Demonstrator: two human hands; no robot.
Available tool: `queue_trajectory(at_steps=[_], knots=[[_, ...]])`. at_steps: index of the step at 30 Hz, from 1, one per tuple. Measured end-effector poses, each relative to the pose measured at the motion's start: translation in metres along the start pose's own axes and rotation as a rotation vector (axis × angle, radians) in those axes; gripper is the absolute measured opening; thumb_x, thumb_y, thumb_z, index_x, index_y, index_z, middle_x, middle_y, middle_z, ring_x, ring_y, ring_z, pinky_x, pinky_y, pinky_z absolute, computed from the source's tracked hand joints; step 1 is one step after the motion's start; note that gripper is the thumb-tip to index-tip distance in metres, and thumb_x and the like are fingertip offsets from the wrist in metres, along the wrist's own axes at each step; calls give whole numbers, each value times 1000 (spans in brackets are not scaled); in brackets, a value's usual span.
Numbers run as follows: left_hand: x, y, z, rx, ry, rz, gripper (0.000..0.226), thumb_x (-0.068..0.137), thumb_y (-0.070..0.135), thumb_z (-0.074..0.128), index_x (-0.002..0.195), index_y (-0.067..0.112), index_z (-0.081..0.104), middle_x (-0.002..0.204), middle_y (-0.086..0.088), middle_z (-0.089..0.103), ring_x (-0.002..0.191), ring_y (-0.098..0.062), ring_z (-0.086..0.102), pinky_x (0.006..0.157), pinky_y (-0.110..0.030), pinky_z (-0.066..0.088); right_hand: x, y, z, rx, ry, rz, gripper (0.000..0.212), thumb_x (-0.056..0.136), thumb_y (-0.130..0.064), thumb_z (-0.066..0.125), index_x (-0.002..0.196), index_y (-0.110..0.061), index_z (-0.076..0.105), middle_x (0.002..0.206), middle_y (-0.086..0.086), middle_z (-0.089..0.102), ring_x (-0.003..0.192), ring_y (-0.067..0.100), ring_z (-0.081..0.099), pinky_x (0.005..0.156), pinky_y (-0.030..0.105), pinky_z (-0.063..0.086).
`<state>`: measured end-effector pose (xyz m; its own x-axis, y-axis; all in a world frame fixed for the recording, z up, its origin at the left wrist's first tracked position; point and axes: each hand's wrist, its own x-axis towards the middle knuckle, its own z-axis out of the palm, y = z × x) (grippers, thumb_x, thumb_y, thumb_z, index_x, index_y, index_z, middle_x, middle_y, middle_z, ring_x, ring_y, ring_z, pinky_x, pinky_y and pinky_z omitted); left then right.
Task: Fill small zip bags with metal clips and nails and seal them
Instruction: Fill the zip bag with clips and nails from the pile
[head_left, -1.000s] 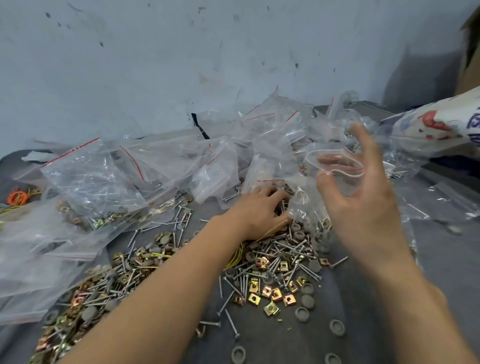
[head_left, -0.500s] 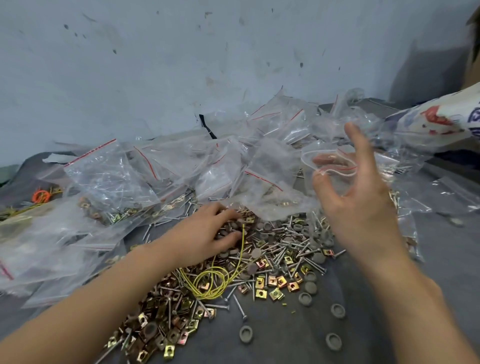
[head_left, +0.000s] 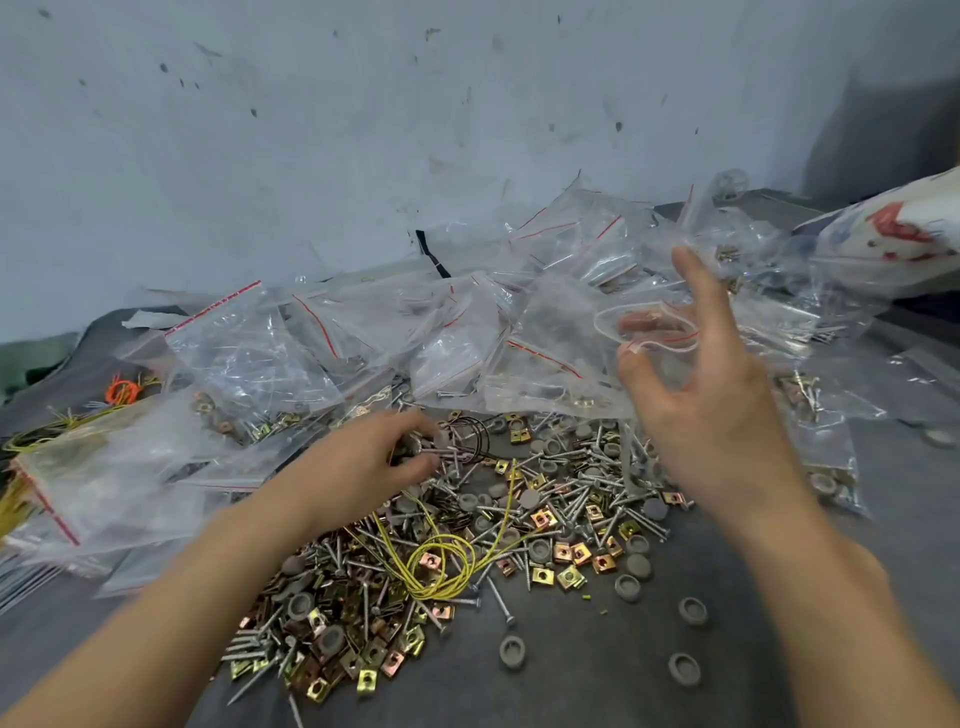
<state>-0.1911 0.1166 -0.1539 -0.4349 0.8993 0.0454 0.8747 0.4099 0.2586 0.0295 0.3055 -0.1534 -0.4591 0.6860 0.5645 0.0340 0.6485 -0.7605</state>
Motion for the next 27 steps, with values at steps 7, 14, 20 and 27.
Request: queue_trajectory(at_steps=[7, 14, 20, 27], knots=[[-32, 1, 5, -303, 223, -186, 38, 97, 27, 60, 132, 40, 55, 127, 22, 52, 111, 0, 52, 93, -20, 37, -6, -15, 25, -7, -86, -26, 72, 93, -34, 58, 150, -50, 17, 113, -26, 62, 103, -16, 53, 81, 13, 38], [-50, 5, 17, -481, 405, -258, 39, 99, 26, 57, 131, 47, 51, 111, 20, 57, 85, 16, 57, 67, -4, 37, -21, -35, 42, -51, -200, -55, 73, 90, -42, 51, 150, -52, 11, 114, -28, 60, 105, 3, 59, 96, 33, 45], [-47, -7, 14, -634, 558, -288, 21, 98, 19, 58, 113, 34, 61, 95, 19, 70, 84, 7, 64, 65, -6, 48, -19, -36, 50, -102, -236, -80, 72, 91, -44, 50, 147, -57, 8, 113, -29, 59, 110, 4, 57, 100, 41, 46], [-37, -13, 11, -645, 541, -274, 17, 96, 23, 61, 96, 39, 64, 83, 14, 71, 73, 0, 64, 59, -6, 44, -15, -35, 67, -120, -264, -101, 71, 91, -46, 48, 151, -52, 9, 115, -29, 58, 112, 2, 56, 96, 31, 41]])
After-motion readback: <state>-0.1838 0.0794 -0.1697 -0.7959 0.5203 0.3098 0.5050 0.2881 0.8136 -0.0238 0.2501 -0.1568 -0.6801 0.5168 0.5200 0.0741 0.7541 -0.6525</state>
